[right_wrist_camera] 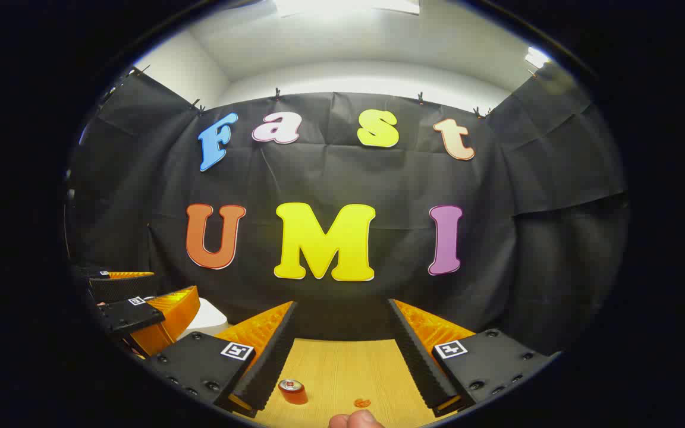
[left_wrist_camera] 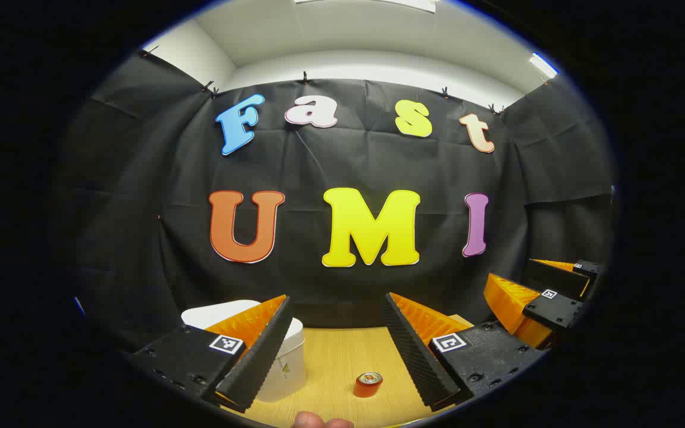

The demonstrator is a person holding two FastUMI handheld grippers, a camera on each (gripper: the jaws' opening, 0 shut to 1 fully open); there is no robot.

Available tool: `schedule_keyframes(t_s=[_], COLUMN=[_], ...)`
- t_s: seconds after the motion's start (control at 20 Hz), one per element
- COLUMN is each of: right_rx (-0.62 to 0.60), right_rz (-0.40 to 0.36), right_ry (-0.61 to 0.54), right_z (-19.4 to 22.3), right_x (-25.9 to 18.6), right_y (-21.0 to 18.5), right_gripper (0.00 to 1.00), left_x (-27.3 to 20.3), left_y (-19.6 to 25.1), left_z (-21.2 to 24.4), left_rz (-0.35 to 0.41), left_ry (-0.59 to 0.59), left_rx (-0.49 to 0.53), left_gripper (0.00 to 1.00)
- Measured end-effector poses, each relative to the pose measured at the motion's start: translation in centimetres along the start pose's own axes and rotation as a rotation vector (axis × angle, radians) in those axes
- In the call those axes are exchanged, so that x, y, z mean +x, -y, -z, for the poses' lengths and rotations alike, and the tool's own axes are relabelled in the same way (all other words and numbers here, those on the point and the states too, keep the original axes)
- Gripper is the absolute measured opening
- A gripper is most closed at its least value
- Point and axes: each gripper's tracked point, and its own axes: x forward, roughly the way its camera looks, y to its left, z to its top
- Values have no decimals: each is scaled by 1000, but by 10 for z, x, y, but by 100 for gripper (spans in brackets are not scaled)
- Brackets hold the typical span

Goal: Press the lid of the desktop garbage bin to open it, pick up the crumpled paper on the desktop and throw it into the bin, then pick up the pop can on the desktop and drop it into the bin, and finally close the garbage bin lid.

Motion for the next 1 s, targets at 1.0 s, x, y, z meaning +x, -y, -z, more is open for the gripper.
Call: schedule_keyframes(t_s=[1.0], right_rx=[28], right_rz=[51], right_ry=[-12], right_z=[5], right_x=[18], right_y=[21], right_gripper=[94], left_x=[19], left_y=[11], left_z=[-2], left_rz=[8], left_ry=[14], left_rx=[19], left_gripper=[99])
